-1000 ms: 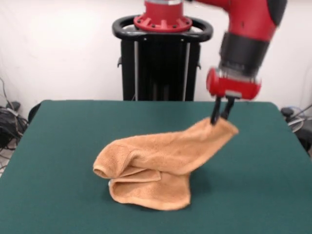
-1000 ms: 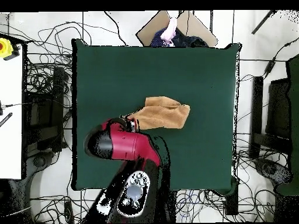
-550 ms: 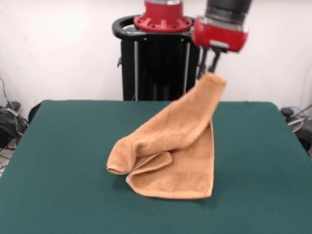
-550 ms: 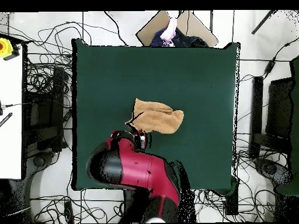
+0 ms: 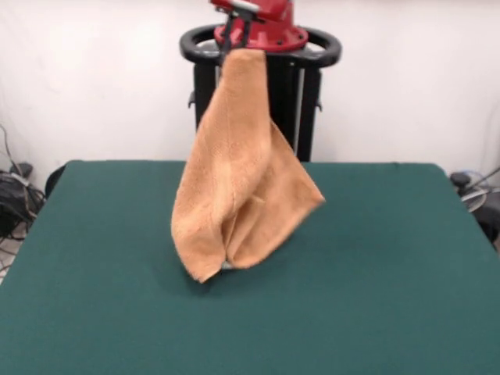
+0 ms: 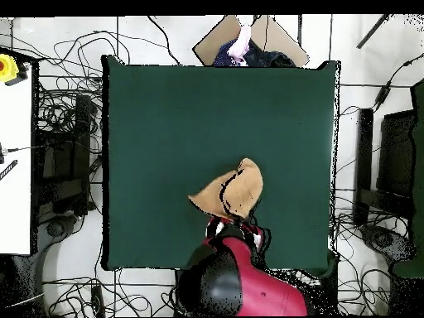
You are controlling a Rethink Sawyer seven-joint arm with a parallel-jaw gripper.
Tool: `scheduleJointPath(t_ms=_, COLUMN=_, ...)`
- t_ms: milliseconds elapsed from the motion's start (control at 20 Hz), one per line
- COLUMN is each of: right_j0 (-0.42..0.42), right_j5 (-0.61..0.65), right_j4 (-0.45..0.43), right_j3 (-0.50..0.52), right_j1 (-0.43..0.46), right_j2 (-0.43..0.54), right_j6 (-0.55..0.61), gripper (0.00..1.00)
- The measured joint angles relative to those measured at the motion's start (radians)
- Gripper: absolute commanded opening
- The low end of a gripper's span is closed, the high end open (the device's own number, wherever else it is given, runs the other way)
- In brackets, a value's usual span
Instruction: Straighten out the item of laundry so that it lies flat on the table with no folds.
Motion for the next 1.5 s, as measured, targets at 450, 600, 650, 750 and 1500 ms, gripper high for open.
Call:
scheduleJointPath(t_ms=450, right_j0=0.123, right_j5=0.0, right_j4=-0.026, right_j3=0.014, right_j1=0.01, right_j2=-0.002, right_j6=0.0, gripper=0.0)
scheduleJointPath(t_ms=600, right_j0=0.191, right_j5=0.0, right_j4=-0.001, right_j3=0.003, right_j1=0.043, right_j2=0.0, right_j6=0.0, gripper=0.0)
scheduleJointPath(t_ms=650, right_j0=0.209, right_j5=0.0, right_j4=0.009, right_j3=-0.002, right_j1=0.052, right_j2=0.001, right_j6=0.0, gripper=0.0)
scheduleJointPath(t_ms=750, right_j0=0.247, right_j5=0.009, right_j4=0.037, right_j3=-0.016, right_j1=0.062, right_j2=0.004, right_j6=0.0, gripper=0.0)
scheduleJointPath(t_ms=1500, right_j0=0.215, right_j5=0.529, right_j4=0.049, right_j3=-0.106, right_j1=-0.174, right_j2=-0.025, right_j6=0.0, gripper=0.0)
